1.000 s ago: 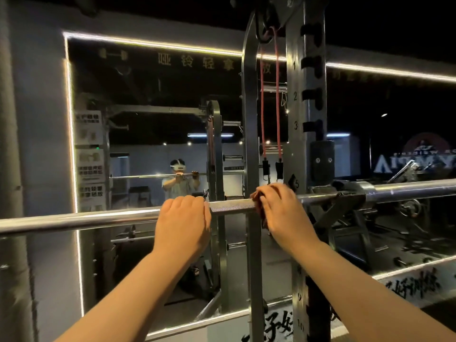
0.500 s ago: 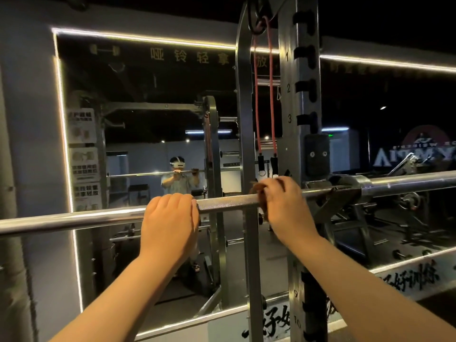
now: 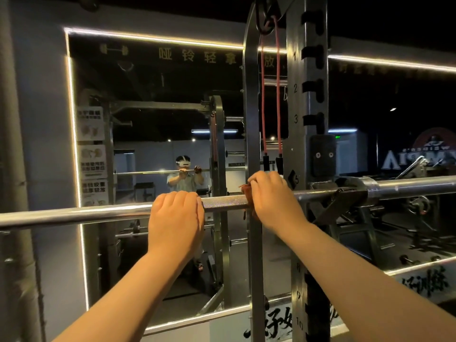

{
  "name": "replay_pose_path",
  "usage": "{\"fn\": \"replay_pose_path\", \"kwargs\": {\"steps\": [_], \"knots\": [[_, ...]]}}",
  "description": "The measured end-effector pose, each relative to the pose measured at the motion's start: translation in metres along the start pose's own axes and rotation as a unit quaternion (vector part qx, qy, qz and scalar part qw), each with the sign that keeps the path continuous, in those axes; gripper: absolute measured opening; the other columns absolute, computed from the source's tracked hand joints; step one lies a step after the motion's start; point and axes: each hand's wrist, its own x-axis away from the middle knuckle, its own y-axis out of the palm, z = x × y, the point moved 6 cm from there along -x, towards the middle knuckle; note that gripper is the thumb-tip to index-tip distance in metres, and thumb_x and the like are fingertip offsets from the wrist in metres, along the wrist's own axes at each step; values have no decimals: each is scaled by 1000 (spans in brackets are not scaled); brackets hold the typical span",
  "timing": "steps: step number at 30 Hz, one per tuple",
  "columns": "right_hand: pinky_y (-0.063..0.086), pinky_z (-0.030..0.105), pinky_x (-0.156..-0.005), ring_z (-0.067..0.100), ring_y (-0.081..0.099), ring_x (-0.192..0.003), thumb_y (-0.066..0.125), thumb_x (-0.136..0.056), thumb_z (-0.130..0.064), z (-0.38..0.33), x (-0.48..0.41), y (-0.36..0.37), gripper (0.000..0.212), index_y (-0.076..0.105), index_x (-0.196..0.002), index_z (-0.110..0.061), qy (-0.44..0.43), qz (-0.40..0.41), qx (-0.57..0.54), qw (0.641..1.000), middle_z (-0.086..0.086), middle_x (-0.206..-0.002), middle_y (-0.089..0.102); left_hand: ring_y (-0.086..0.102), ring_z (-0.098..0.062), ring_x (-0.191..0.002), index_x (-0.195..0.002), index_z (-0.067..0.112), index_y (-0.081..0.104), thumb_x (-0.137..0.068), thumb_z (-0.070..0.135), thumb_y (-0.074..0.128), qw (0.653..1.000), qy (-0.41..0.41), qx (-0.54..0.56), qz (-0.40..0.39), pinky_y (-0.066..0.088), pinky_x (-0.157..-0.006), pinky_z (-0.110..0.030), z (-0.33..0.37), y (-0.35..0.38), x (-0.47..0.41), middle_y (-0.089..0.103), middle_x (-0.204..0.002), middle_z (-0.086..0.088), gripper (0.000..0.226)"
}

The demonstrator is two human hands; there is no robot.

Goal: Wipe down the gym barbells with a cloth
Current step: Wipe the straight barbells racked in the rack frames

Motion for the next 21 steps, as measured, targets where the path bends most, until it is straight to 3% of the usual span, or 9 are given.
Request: {"fn": "replay_pose_path", "kwargs": {"steps": [3,6,8,12,15,18,21], "knots": [[49,38,-98,20,50,-115,36,-108,-33,0,-2,6,28,55,-123,-20,35,20,-34,999,0,-120,52,64,-22,-80,-93,16,66,-96,32,59,1000,2,5,-2,52,-81,-39,1,-1,1,68,-85,-2,18],[43,51,-113,27,41,-135,27,-106,-38,-6,35,20,42,52,-134,-19,-10,63,-48,997,3,-138,44,65,-21,-81,-93,16,66,-96,32,59,1000,-3,8,-5,52,-83,-39,1,-2,2,68,-86,-2,17],[40,55,-115,33,38,-139,29,-106,-35,-5,51,25,43,50,-138,-16,-43,76,-6,996,9,-143,40,65,-22,-81,-93,16,67,-94,32,62,1000,-10,10,-4,52,-83,-40,1,-2,2,69,-86,-2,17],[51,40,-90,20,50,-102,35,-103,-35,-6,4,13,27,55,-115,-20,-21,24,26,999,1,-114,52,63,-21,-80,-92,16,66,-95,32,59,1000,-17,11,-6,51,-83,-40,3,-2,1,67,-85,-1,18],[55,41,-83,18,57,-91,42,-107,-28,-7,-25,9,19,59,-108,-19,57,-29,-16,998,3,-107,60,65,-22,-82,-94,16,66,-95,32,56,1000,-8,14,-3,52,-84,-40,2,-4,1,68,-87,-2,20],[49,44,-97,21,54,-101,37,-105,-29,-17,-7,12,25,60,-107,-18,43,39,34,998,1,-109,58,65,-23,-80,-92,15,66,-94,32,51,1000,-4,19,-1,53,-81,-42,3,-7,2,68,-85,-3,24],[36,54,-116,24,41,-123,32,-104,-29,-24,32,22,33,57,-123,-18,-15,96,-9,995,4,-128,51,64,-23,-79,-91,15,66,-95,33,49,1000,-11,14,-1,52,-80,-41,3,-6,2,67,-83,-3,26]]}}
